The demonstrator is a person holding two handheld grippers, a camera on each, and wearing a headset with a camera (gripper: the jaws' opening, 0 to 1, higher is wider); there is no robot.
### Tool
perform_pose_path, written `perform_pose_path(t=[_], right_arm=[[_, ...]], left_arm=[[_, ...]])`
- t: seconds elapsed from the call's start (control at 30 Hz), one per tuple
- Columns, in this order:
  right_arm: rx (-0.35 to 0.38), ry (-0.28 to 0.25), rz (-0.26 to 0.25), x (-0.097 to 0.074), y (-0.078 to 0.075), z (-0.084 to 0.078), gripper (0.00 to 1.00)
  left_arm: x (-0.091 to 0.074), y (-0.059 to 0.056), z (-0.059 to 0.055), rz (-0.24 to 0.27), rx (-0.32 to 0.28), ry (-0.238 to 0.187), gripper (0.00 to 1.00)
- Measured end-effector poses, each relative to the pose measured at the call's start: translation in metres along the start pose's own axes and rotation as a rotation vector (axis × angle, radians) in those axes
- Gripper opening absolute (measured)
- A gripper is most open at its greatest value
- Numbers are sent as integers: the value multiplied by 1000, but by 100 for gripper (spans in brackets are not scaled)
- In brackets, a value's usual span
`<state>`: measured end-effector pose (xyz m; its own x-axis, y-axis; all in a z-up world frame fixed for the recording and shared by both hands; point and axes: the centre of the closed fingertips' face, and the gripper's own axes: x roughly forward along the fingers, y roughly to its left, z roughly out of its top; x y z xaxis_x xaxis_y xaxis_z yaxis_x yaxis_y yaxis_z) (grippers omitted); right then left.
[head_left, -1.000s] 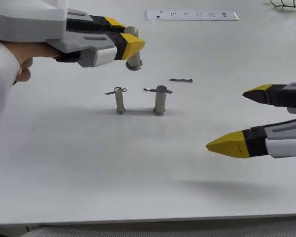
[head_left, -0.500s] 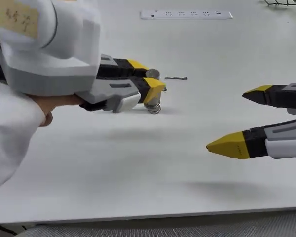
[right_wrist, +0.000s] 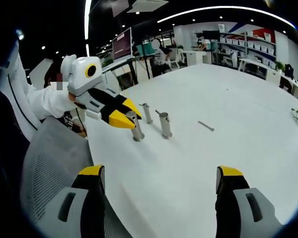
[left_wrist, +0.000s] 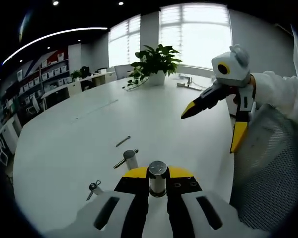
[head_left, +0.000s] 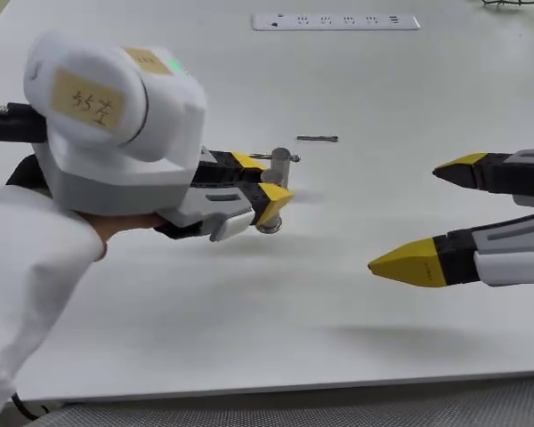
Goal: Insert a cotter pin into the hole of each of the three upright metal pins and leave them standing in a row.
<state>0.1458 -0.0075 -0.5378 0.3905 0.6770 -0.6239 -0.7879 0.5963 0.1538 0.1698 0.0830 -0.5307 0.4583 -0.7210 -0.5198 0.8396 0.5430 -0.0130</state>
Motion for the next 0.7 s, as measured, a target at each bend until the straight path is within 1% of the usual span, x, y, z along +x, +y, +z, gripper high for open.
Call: perform_pose_path(t=[0.2, 0.53, 0.7], right_arm=[[4, 5, -2, 0, -1, -2, 91], [9, 9, 9, 2, 0, -3, 91], [13, 22, 8, 3, 0, -6, 92]], left_arm=[[4, 5, -12, 11, -16, 33, 9], [7, 7, -19, 12, -29, 47, 9], [8, 6, -23, 10, -31, 52, 9]])
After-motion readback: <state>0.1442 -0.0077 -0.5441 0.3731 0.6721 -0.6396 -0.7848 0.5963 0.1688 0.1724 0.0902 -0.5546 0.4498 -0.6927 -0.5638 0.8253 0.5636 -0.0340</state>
